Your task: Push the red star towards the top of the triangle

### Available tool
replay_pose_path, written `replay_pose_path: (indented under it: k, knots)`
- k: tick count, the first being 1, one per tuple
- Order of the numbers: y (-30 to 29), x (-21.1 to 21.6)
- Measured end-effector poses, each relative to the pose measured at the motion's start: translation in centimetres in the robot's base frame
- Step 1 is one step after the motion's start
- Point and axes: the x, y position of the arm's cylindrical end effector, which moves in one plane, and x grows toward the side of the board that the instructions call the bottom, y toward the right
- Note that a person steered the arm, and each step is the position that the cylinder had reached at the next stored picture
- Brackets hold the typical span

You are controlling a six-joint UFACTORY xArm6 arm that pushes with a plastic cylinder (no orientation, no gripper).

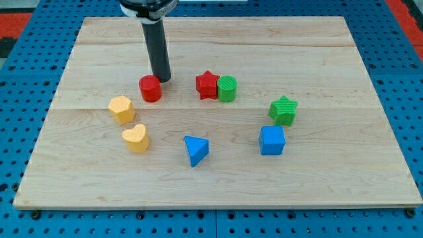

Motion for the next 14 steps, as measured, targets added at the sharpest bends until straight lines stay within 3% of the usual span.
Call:
replay_pose_path:
  k: [1, 3, 6, 8, 11, 12, 14]
  knots:
    - [1.5, 0.8]
    - [10.6, 2.2]
    - [12.9, 6.0]
    - [21.1, 5.8]
    - [26.4, 4.5]
    - [26.4, 3.7]
    - [20.6, 3.2]
